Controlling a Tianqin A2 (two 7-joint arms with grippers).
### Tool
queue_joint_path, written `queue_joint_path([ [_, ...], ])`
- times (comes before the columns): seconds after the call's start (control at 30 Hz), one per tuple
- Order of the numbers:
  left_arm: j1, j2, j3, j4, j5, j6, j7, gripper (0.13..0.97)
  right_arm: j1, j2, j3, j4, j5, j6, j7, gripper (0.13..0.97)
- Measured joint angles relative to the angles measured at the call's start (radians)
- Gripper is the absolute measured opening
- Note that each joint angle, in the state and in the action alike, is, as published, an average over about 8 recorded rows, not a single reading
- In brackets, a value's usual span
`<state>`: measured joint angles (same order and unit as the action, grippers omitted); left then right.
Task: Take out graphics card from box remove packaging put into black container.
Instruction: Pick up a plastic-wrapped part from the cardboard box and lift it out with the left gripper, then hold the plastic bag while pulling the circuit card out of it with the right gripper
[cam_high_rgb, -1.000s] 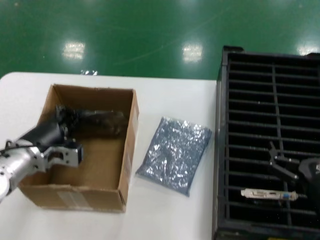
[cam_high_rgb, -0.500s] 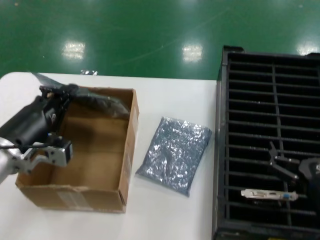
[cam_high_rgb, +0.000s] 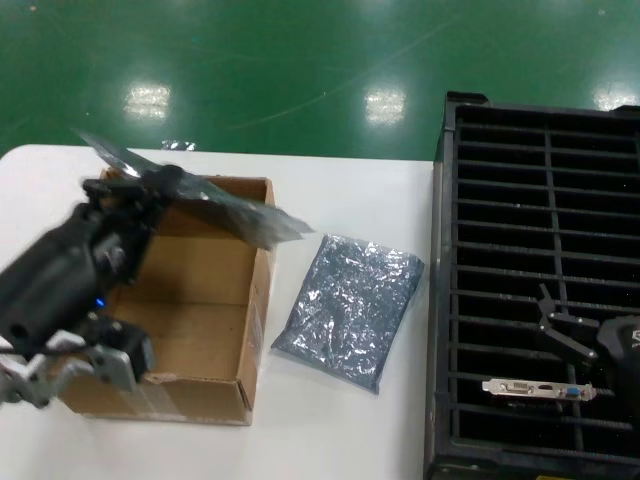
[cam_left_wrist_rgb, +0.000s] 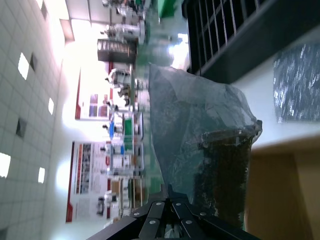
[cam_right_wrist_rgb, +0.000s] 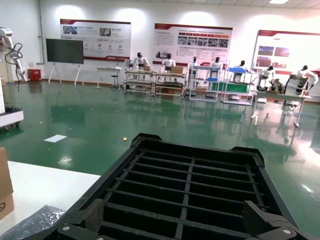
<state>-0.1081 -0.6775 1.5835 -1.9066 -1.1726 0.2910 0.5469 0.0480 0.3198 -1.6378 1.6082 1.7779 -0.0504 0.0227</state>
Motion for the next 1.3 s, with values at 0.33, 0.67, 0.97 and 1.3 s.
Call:
queue_joint_path([
  [0.33, 0.084, -0.028, 0.058, -0.091, -0.055, -0.039, 0.002, 0.138, 0.000, 0.000, 0.000, 0.000, 0.000, 0.000, 0.000, 0.966],
  [0.67, 0.088, -0.029, 0.064, -0.095, -0.060, -0.043, 0.001, 0.138, 0.008, 0.016, -0.027, 0.012, 0.005, -0.006, 0.016, 0.966],
  [0.97, 0.088, -0.029, 0.064, -0.095, -0.060, -0.043, 0.001, 0.138, 0.039, 0.065, -0.135, 0.086, 0.021, -0.066, 0.080, 0.961],
  [1.3, 0.088, -0.029, 0.064, -0.095, -0.060, -0.043, 0.001, 0.138, 0.106, 0.136, -0.237, 0.120, 0.035, -0.147, 0.203, 0.917],
])
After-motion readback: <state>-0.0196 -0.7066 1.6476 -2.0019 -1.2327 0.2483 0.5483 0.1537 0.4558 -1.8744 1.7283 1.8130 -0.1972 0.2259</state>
